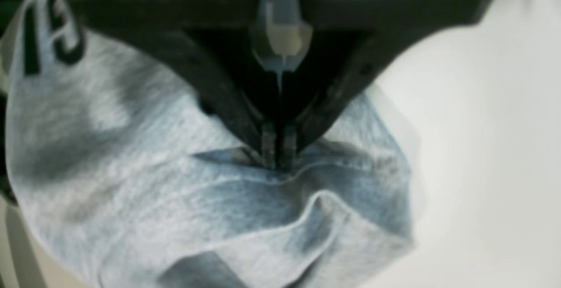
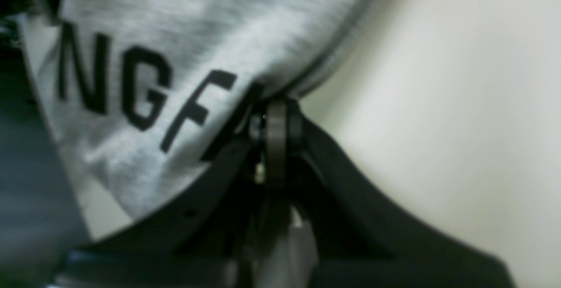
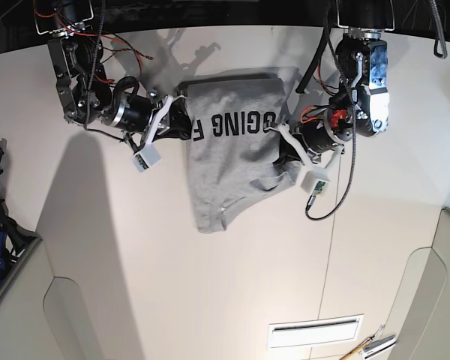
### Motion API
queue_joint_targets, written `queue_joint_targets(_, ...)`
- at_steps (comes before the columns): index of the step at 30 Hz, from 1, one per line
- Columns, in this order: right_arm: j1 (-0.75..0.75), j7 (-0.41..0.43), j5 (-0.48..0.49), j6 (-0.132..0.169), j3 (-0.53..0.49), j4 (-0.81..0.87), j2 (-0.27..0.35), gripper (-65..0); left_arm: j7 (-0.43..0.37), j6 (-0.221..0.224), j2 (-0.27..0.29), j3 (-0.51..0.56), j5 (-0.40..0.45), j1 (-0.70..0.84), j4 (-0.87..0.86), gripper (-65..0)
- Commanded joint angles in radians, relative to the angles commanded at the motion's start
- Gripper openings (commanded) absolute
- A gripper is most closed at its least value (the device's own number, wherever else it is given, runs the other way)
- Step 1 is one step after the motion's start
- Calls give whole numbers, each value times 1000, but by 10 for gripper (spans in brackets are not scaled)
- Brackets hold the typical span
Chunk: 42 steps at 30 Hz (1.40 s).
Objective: Fold the T-shirt properly
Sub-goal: 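Lay the shirt flat and smooth it between both grippers, then open both grippers and pull them away from the shirt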
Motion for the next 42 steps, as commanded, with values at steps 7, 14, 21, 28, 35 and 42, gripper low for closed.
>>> queue_joint_targets(7, -53, -2, 7, 6, 3, 13, 1, -650, -5, 19, 0, 116, -2, -43, 0, -650)
queue_joint_targets(14, -52, -46, 8, 6, 93, 76, 1, -650, 18, 22, -6, 81, -21, -42, 72, -650)
queue_joint_targets(21, -29, -51, 4, 2, 145, 116, 10, -650, 81, 22, -9, 60, -34, -42, 150, -650)
queue_joint_targets(28, -11, -127, 41, 3, 212, 143, 10, -650, 82, 22, -43, -49, -90, -16, 213, -650)
queue_joint_targets(35, -17, -335, 243, 8, 362, 230, 15, -650, 198, -95, -55, -307, -420, 109, 294, -650)
queue_joint_targets(42, -49, -375, 315, 11, 443, 230, 66, -650, 251, -119, -55, -517, -615, 243, 300, -650)
